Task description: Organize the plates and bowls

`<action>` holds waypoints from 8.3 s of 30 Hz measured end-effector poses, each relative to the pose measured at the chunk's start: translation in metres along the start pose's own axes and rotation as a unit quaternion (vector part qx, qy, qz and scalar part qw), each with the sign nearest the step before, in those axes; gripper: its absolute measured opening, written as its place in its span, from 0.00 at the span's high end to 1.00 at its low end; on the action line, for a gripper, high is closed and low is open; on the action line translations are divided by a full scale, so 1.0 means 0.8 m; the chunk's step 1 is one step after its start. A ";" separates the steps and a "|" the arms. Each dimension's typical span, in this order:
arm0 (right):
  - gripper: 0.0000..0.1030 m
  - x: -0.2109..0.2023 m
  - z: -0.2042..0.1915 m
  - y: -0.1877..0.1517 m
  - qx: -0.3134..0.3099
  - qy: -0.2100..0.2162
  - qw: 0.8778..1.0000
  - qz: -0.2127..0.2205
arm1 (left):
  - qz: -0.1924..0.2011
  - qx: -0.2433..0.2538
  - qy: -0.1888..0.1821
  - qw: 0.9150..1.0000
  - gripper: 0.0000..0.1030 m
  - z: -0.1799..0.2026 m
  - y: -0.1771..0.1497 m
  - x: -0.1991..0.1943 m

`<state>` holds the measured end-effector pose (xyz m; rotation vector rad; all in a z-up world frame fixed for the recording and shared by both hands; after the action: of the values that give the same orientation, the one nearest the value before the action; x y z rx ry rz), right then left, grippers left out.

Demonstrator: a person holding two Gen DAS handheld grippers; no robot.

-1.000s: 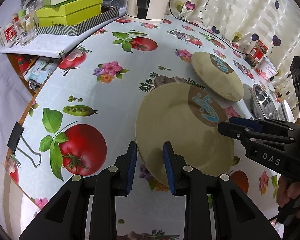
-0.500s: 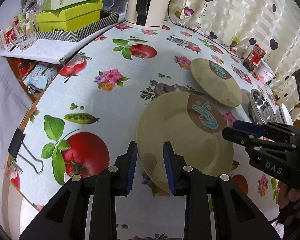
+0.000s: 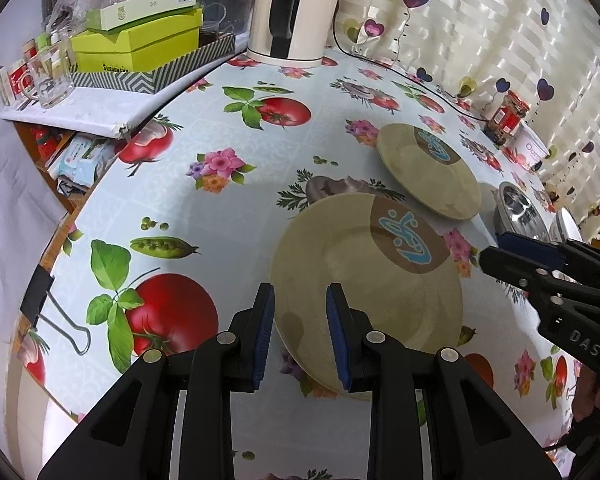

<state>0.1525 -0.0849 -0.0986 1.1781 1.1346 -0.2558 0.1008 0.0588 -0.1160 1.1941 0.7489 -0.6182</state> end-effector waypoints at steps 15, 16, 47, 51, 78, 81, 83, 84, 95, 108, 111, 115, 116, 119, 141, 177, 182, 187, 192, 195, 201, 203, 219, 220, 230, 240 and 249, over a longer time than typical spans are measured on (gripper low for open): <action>0.58 -0.040 0.010 0.006 -0.003 -0.010 0.999 0.036 | 0.020 0.003 -0.006 1.000 0.73 0.009 0.026 -0.008; 0.58 -0.041 0.010 0.007 -0.003 -0.011 0.999 0.037 | 0.022 0.004 -0.009 1.000 0.73 0.012 0.027 -0.011; 0.55 -0.050 0.036 0.035 -0.001 -0.018 0.998 0.054 | 0.036 0.022 -0.068 0.997 0.73 0.075 0.076 -0.009; 0.55 -0.047 0.050 0.043 0.012 -0.008 0.998 0.053 | 0.030 0.019 -0.075 0.997 0.73 0.076 0.084 -0.002; 0.55 0.013 0.140 0.077 0.059 0.017 0.998 0.022 | 0.012 0.030 -0.067 0.997 0.73 0.100 0.125 0.065; 0.55 0.020 0.143 0.079 0.058 0.019 0.998 0.017 | 0.009 0.035 -0.065 0.997 0.73 0.104 0.127 0.073; 0.55 0.025 0.147 0.080 0.061 0.021 0.998 0.013 | 0.008 0.038 -0.062 0.997 0.73 0.105 0.129 0.078; 0.55 0.028 0.149 0.081 0.062 0.022 0.998 0.012 | 0.008 0.039 -0.061 0.997 0.73 0.106 0.130 0.081; 0.57 0.070 0.180 0.083 0.089 0.030 0.995 -0.028 | -0.024 0.013 -0.061 0.998 0.73 0.098 0.129 0.122; 0.66 0.106 0.192 0.079 0.089 0.023 0.993 -0.069 | -0.060 -0.004 -0.060 0.996 0.73 0.099 0.115 0.151; 0.72 0.111 0.192 0.078 0.088 0.025 0.993 -0.076 | -0.062 -0.004 -0.066 0.996 0.73 0.103 0.115 0.154; 0.74 0.118 0.189 0.075 0.086 0.026 0.992 -0.086 | -0.066 0.000 -0.072 0.995 0.73 0.110 0.112 0.156; 0.76 0.119 0.188 0.075 0.086 0.027 0.992 -0.088 | -0.066 0.001 -0.073 0.995 0.73 0.111 0.112 0.156; 0.76 0.121 0.185 0.075 0.085 0.030 0.992 -0.089 | -0.065 0.007 -0.069 0.995 0.73 0.115 0.111 0.156; 0.76 0.120 0.181 0.081 0.084 0.026 0.993 -0.083 | -0.049 0.030 -0.043 0.997 0.73 0.116 0.113 0.145; 0.74 0.120 0.170 0.093 0.078 0.018 0.993 -0.083 | -0.042 0.033 -0.031 0.998 0.70 0.109 0.115 0.140; 0.74 0.116 0.166 0.099 0.075 0.020 0.994 -0.079 | -0.037 0.032 -0.028 0.998 0.70 0.107 0.119 0.130; 0.74 0.107 0.160 0.105 0.071 0.019 0.995 -0.074 | -0.032 0.033 -0.027 0.999 0.70 0.106 0.122 0.119; 0.74 0.096 0.153 0.109 0.067 0.018 0.995 -0.069 | -0.027 0.033 -0.025 0.999 0.70 0.104 0.121 0.107; 0.74 0.088 0.147 0.110 0.065 0.019 0.995 -0.066 | -0.025 0.032 -0.024 0.999 0.70 0.102 0.119 0.099; 0.74 0.075 0.134 0.108 0.062 0.021 0.996 -0.062 | -0.020 0.030 -0.021 0.999 0.70 0.096 0.113 0.082; 0.74 0.071 0.129 0.107 0.061 0.021 0.996 -0.061 | -0.020 0.029 -0.019 0.999 0.70 0.092 0.109 0.077; 0.74 0.060 0.071 0.072 0.050 0.039 0.995 -0.075 | -0.030 0.016 -0.001 0.999 0.70 0.050 0.063 0.045; 0.74 0.060 0.067 0.069 0.049 0.040 0.995 -0.077 | -0.031 0.015 0.001 0.999 0.70 0.047 0.059 0.043; 0.74 0.063 0.033 0.036 0.042 0.051 0.993 -0.095 | -0.046 0.010 0.011 0.999 0.70 0.029 0.025 0.033; 0.73 0.064 0.013 0.015 0.034 0.057 0.992 -0.105 | -0.051 0.005 0.019 0.999 0.70 0.018 0.005 0.023; 0.72 0.061 0.004 0.005 0.027 0.058 0.992 -0.105 | -0.049 0.005 0.020 0.999 0.70 0.016 -0.002 0.017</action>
<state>0.1796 -0.0674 -0.1355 1.1327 1.3642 -0.3846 0.1102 0.0459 -0.1248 1.1862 0.8431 -0.6808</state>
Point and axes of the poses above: each gripper's, at about its wrist camera, not at the fingertips, and x roughly the way its jaws point, z to its right, y to its top, the point moved 8 cm from there along x, roughly the way its jaws point, and after that the axes turned 5 degrees about z, right-handed, at the moved point
